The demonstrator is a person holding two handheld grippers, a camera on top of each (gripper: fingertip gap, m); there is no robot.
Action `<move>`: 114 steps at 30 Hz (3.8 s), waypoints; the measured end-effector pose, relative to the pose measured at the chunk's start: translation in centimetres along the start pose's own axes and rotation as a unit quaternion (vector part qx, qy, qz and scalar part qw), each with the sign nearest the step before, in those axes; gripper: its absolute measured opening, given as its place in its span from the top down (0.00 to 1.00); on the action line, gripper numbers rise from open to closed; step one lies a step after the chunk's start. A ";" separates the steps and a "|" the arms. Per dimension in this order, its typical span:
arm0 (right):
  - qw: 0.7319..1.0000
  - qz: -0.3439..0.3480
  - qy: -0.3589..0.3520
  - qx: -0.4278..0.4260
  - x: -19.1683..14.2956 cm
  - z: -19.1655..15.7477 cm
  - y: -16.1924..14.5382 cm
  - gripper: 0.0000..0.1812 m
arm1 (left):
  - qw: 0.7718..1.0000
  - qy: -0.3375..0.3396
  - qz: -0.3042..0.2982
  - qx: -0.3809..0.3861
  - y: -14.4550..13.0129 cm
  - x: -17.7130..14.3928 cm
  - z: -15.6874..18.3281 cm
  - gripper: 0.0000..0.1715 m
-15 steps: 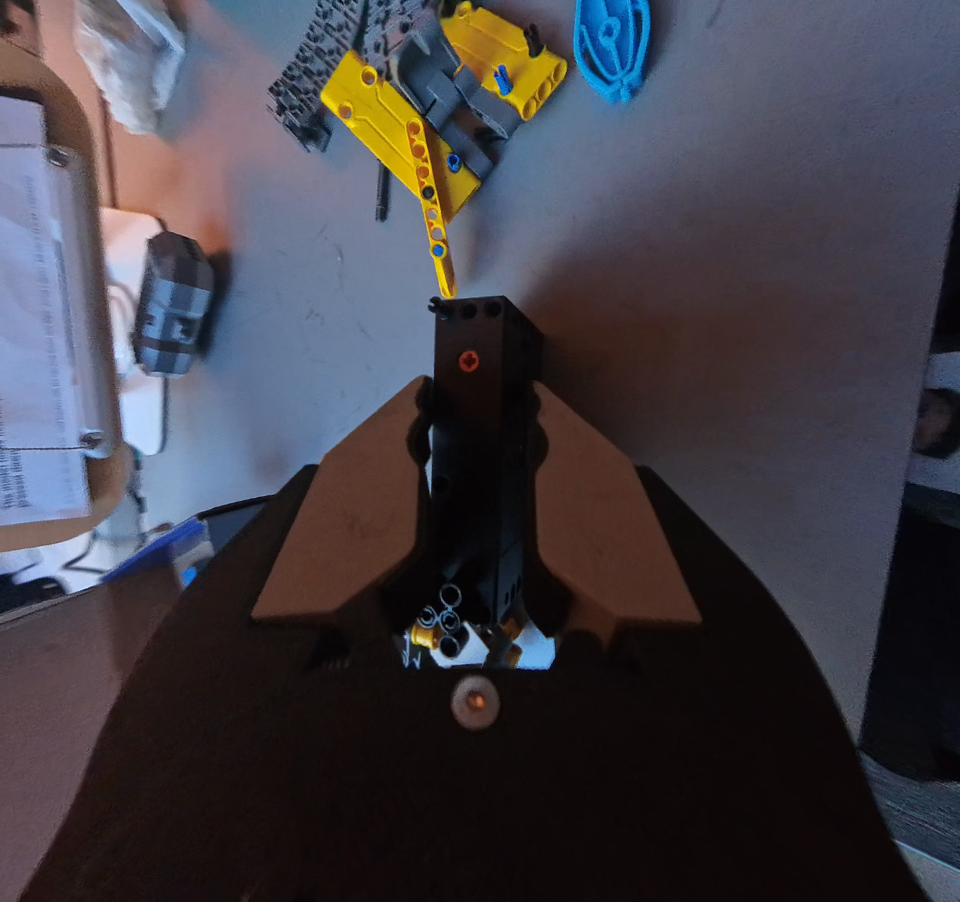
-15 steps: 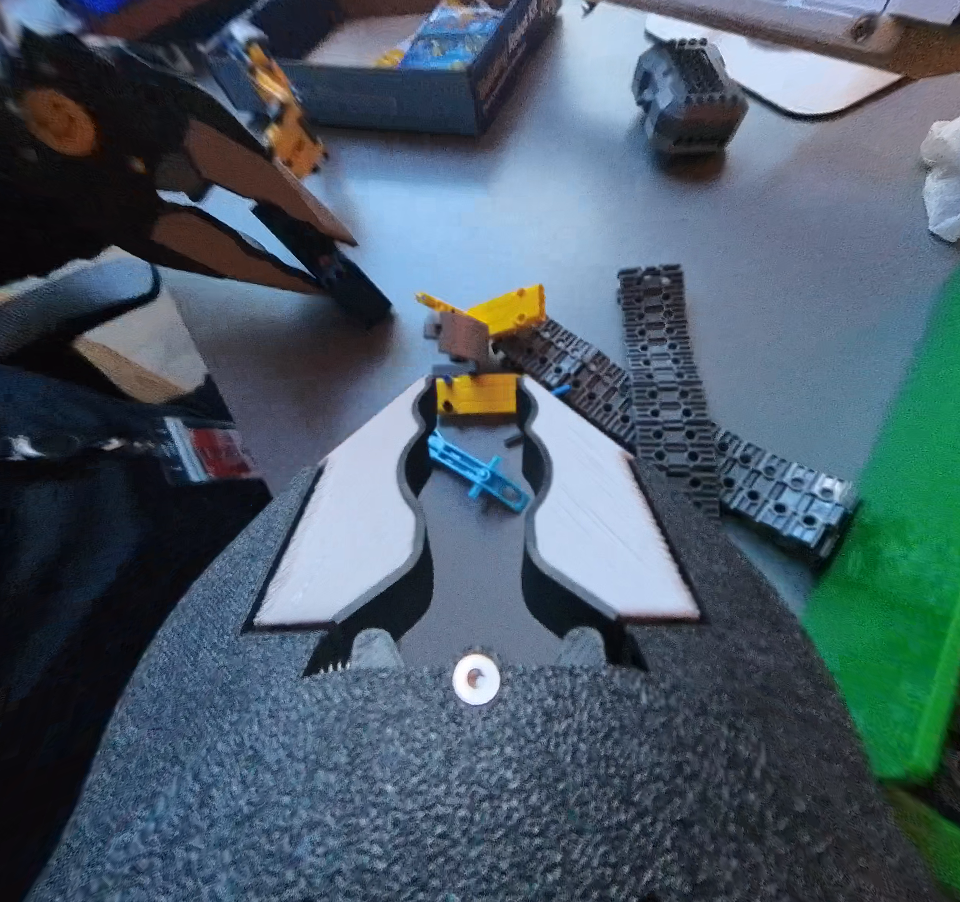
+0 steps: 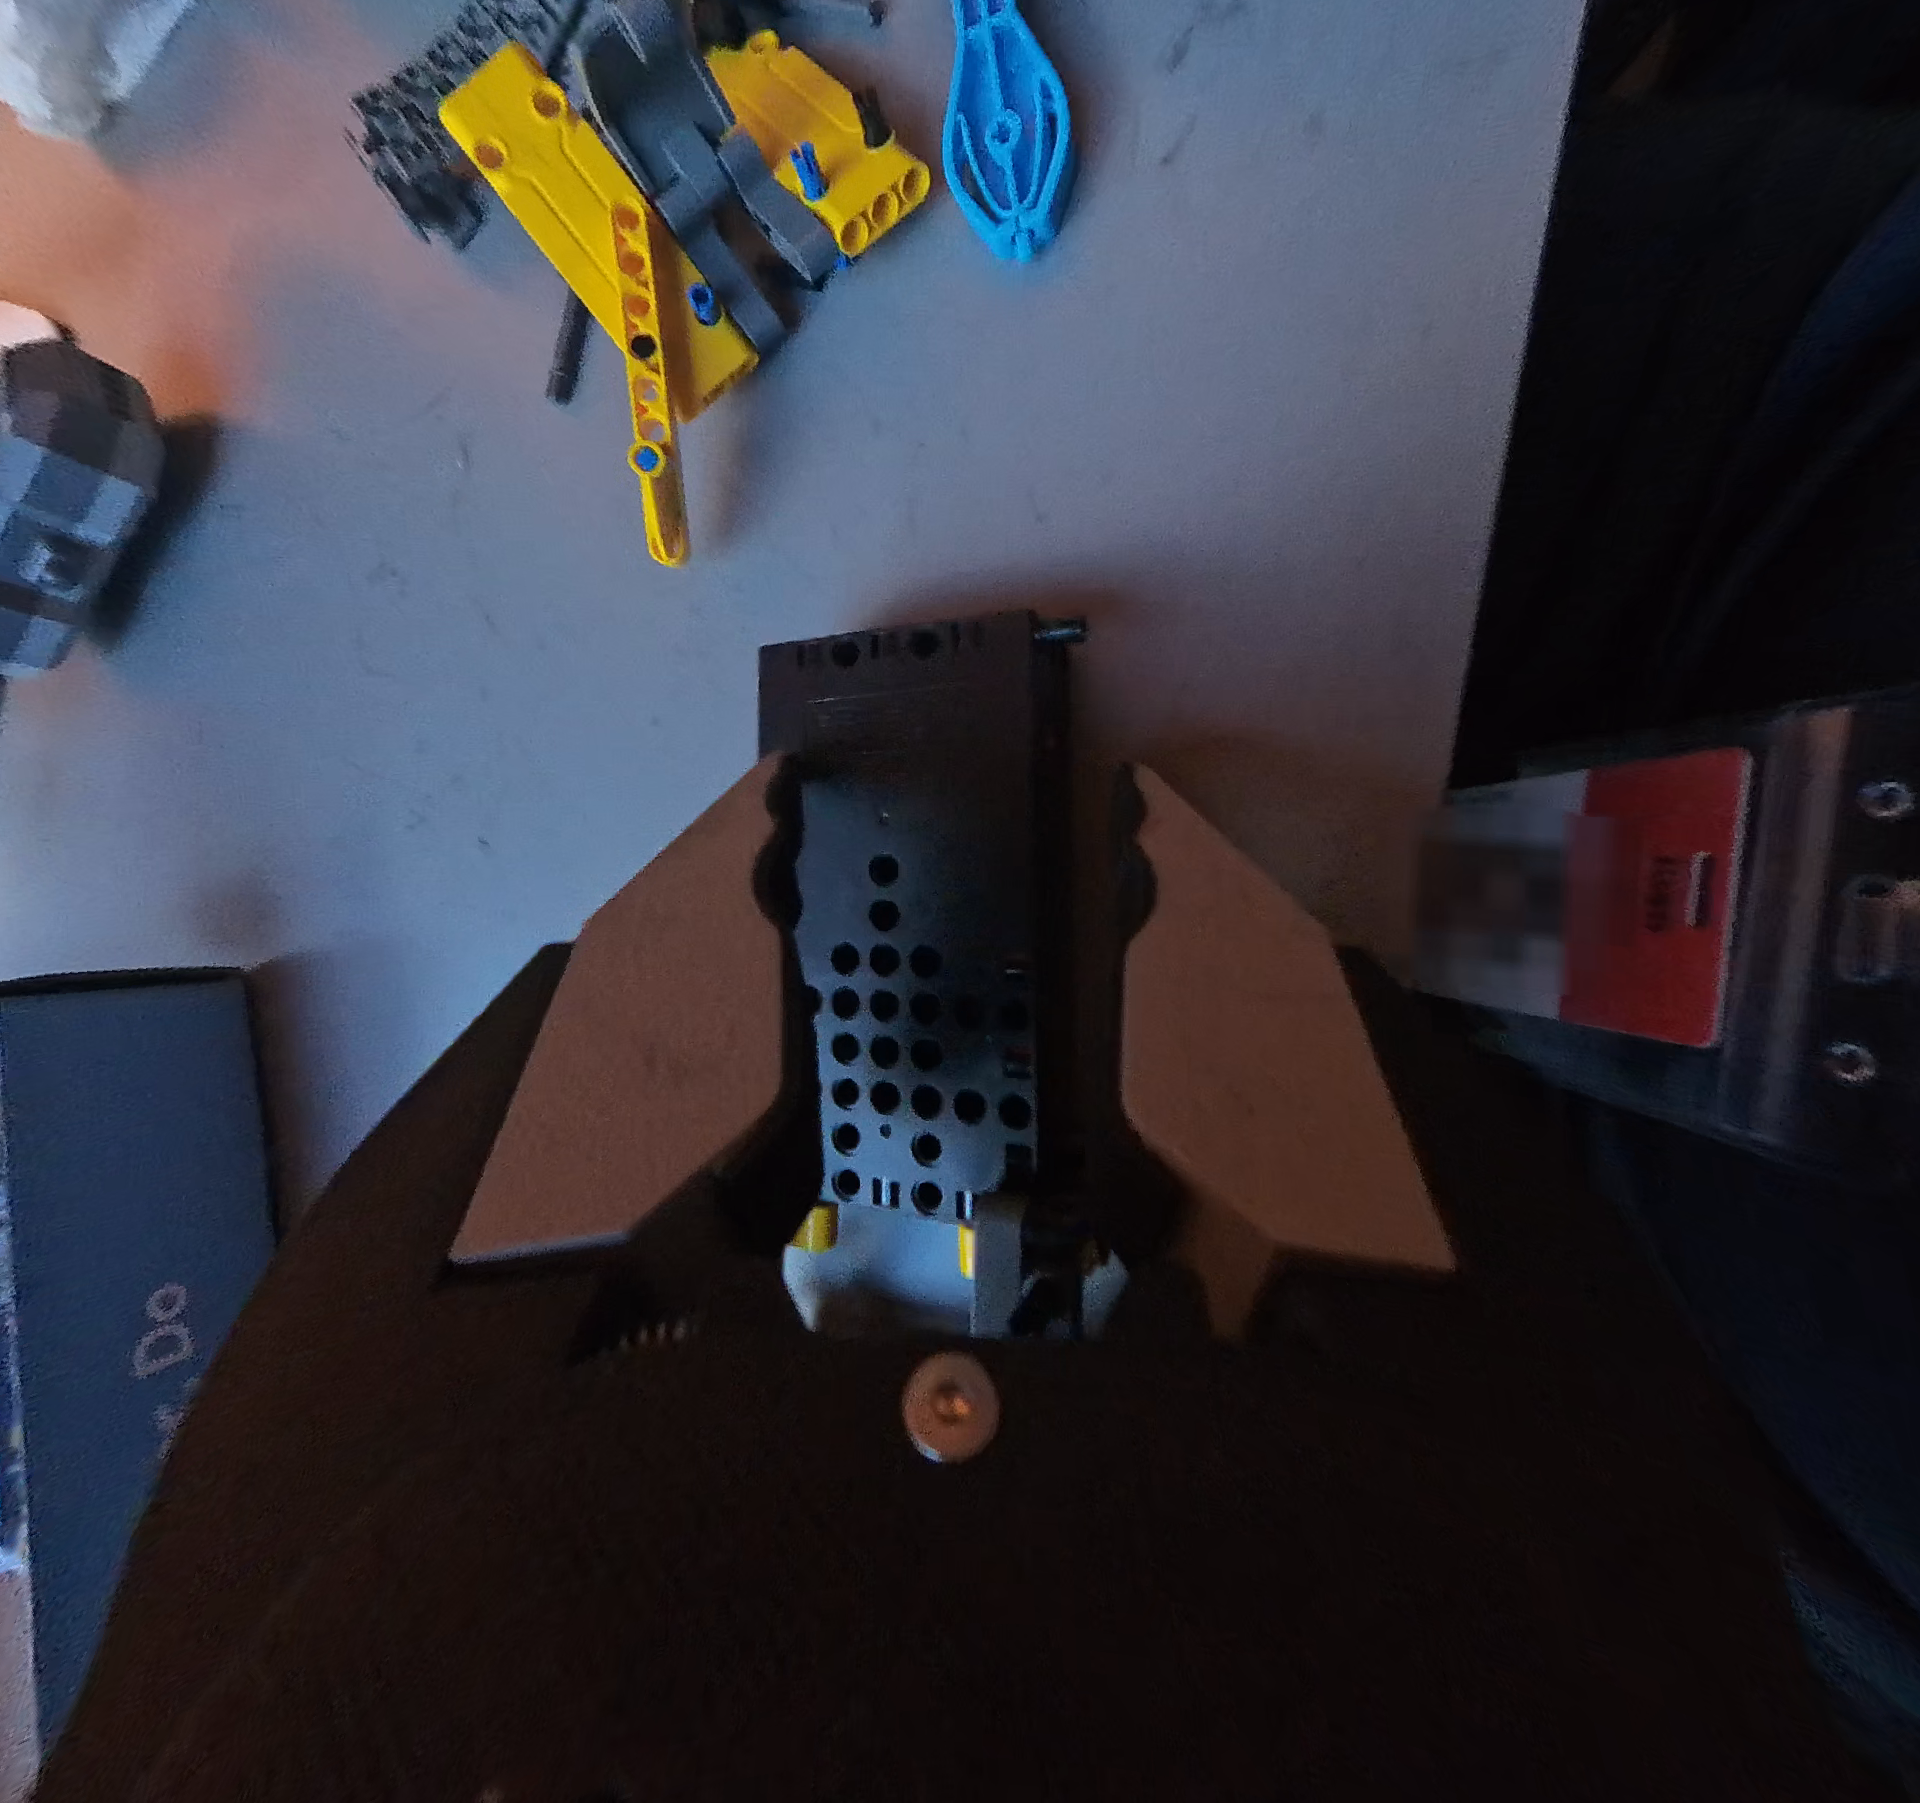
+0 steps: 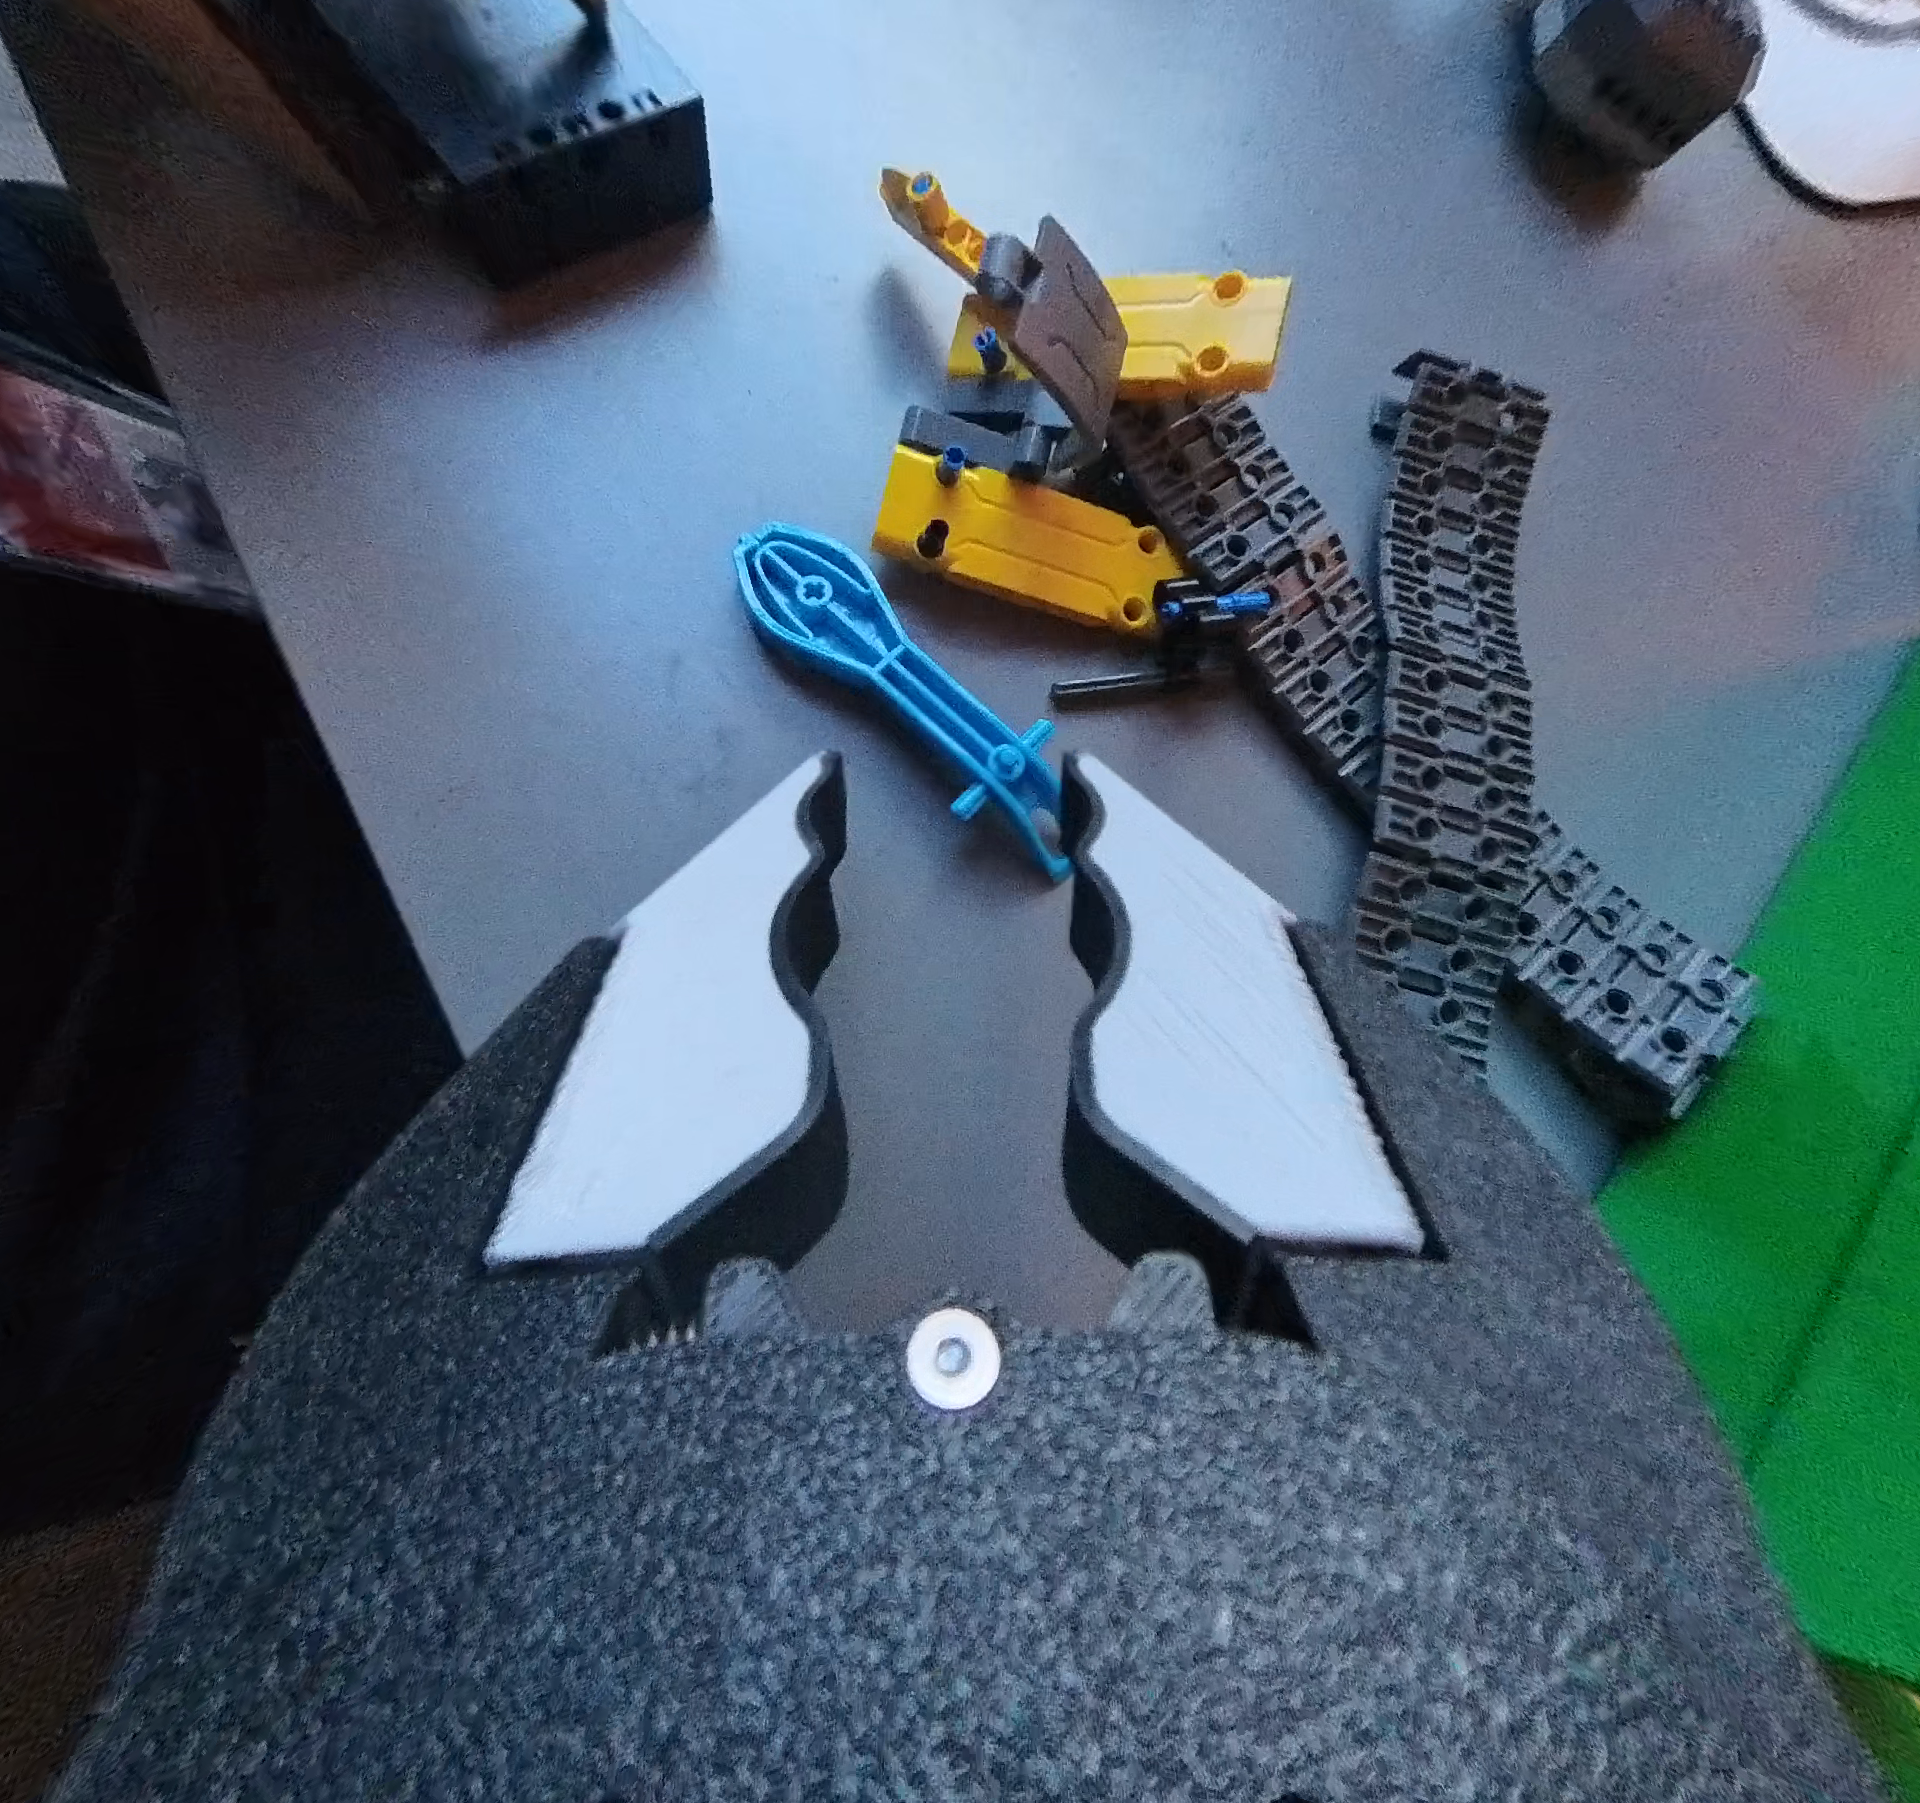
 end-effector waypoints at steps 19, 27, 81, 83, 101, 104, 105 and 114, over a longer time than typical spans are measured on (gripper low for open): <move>0.915 0.073 -0.374 0.131 -18.0 8.8 0.0 0.89 | 0.996 -0.002 0.070 0.056 -1.4 0.1 -0.7 0.72; 0.907 0.025 -0.347 0.239 -17.0 14.1 -3.6 0.78 | 0.995 0.016 0.077 0.062 -1.5 -0.3 -0.6 0.75; 0.991 0.063 -0.108 0.055 1.8 1.2 0.5 0.98 | 0.989 -0.066 0.131 -0.017 -1.3 -1.4 4.0 0.90; 0.988 0.094 -0.122 0.028 1.3 0.3 0.7 0.98 | 0.988 -0.081 0.126 -0.037 -1.1 -0.9 3.6 0.97; 0.960 0.226 -0.157 -0.051 -1.7 -3.6 1.8 0.98 | 0.986 -0.109 0.113 -0.061 0.9 2.5 2.2 1.00; 0.970 0.229 -0.069 0.040 -2.0 -3.7 2.3 0.98 | 0.986 -0.111 0.114 -0.058 1.3 3.1 2.1 1.00; 0.967 0.229 -0.063 0.091 -2.1 -3.4 2.4 0.98 | 0.986 -0.105 0.115 -0.056 1.5 3.3 2.1 1.00; 0.873 0.231 -0.018 0.430 -0.9 -2.4 0.5 0.98 | 0.982 -0.019 0.189 -0.013 5.3 5.6 2.4 0.86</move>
Point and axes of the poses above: each gripper's, where its closed fingertips meet, x out along the fingers, y out of its top, z = x × y across the jaws, the point moved 10 cm from there along -x, back along the fingers, and after that the axes turned 12 degrees about z, right-handed, at the moved point
